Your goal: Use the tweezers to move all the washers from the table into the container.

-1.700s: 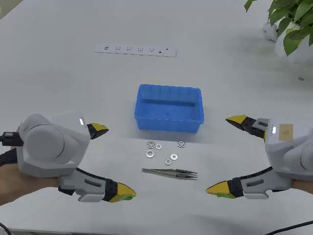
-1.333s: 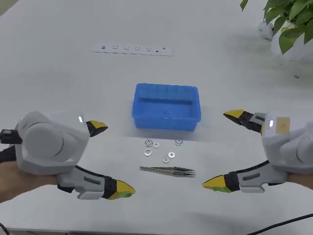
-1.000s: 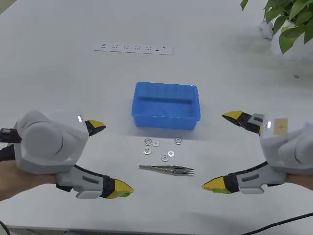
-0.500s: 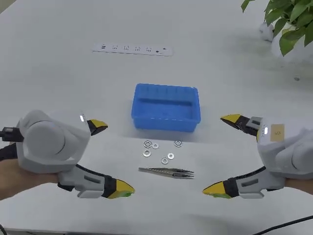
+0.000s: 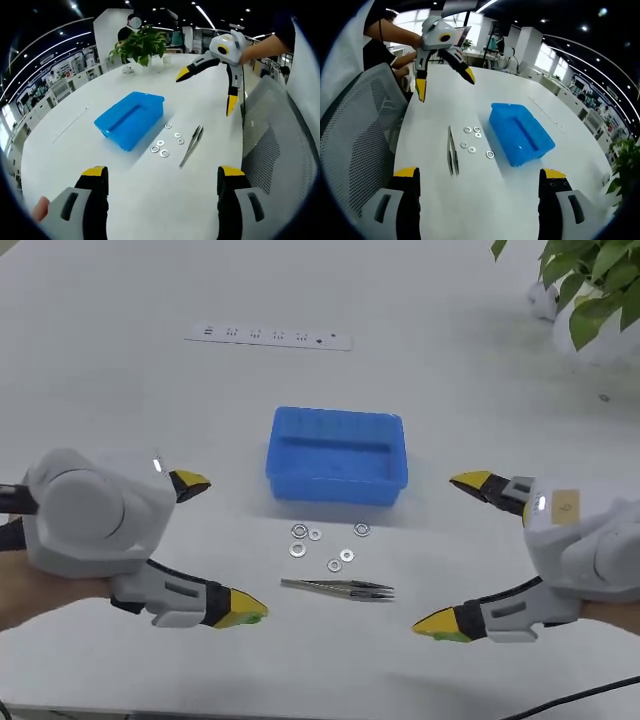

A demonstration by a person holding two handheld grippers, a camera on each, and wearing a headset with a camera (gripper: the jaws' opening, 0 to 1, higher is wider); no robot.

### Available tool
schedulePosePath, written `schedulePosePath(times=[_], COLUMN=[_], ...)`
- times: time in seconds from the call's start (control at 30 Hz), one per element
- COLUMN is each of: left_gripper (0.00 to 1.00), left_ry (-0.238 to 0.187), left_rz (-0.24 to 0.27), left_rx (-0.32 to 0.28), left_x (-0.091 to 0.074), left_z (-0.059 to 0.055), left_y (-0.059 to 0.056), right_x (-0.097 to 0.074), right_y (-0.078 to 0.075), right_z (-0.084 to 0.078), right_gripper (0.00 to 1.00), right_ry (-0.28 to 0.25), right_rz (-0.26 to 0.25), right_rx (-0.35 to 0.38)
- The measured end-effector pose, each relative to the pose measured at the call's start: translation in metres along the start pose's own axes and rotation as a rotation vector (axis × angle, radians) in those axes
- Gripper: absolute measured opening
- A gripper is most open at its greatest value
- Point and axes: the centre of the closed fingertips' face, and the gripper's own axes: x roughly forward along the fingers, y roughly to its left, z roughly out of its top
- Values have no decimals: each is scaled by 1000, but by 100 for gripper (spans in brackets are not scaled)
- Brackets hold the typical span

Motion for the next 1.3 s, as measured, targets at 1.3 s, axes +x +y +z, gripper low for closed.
schedulePosePath(times=[1.3], left_gripper=[95], left_ry=[-1], left_rz=[7], left_rx=[-24], left_x=[0], left_z=[-12], left_y=[2], right_x=[-2], right_y=[-4], right_z=[-2], right_gripper=[98], right_ry=[8], right_rz=[1], right_rx=[26])
